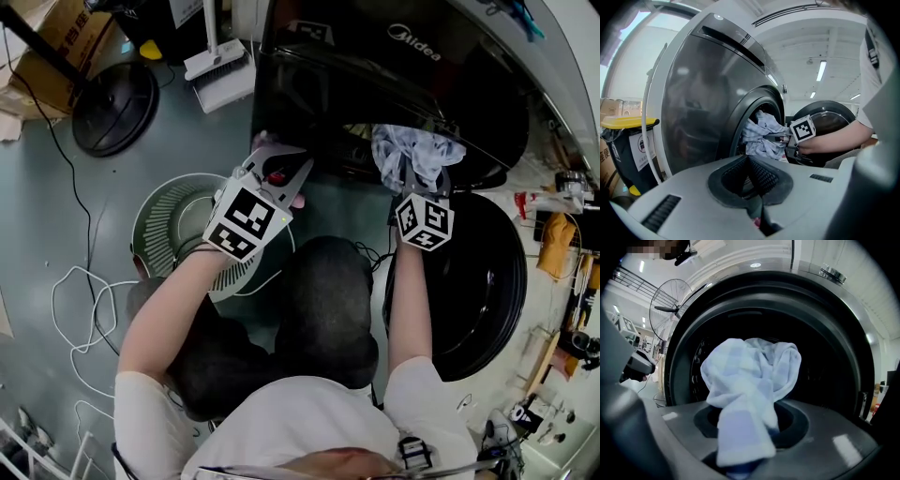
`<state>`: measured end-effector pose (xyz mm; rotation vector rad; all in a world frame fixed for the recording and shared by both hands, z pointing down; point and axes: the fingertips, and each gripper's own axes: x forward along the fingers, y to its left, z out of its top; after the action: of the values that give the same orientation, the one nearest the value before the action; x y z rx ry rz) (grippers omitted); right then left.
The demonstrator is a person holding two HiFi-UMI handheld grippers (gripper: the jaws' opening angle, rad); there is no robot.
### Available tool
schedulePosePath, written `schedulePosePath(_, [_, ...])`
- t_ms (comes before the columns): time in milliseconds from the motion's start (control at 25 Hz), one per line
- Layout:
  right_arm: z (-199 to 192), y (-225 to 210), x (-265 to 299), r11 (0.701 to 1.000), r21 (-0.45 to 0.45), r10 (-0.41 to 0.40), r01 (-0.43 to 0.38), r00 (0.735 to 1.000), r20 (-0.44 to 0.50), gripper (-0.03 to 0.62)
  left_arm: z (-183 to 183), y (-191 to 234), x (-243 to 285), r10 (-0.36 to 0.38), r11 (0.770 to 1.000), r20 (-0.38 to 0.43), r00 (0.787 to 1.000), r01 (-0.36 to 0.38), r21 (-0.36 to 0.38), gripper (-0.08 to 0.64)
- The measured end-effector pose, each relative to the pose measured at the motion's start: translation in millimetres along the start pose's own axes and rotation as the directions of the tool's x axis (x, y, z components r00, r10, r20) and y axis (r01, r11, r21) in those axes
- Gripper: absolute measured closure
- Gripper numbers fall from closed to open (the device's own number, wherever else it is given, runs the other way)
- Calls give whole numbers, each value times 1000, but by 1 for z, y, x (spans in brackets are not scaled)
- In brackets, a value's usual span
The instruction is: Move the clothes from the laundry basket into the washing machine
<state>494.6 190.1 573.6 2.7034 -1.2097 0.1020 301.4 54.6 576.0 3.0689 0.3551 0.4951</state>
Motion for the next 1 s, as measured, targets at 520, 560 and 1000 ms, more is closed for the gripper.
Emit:
schedulePosePath(520, [-16, 0, 47, 966, -246, -64, 74, 997, 47, 376, -9, 5, -7, 14, 999, -20, 1000, -13, 33, 554])
schedulePosePath(560, [-15, 2, 53, 955, -285, -64, 76, 997, 51, 376, -8, 6, -7, 14, 999, -17, 1000, -13, 30, 554])
schedulePosePath(1000, [-34, 40, 99, 716, -694, -49, 70, 998, 51, 367, -4, 12, -5, 13, 1000, -6, 1000, -12, 28, 554])
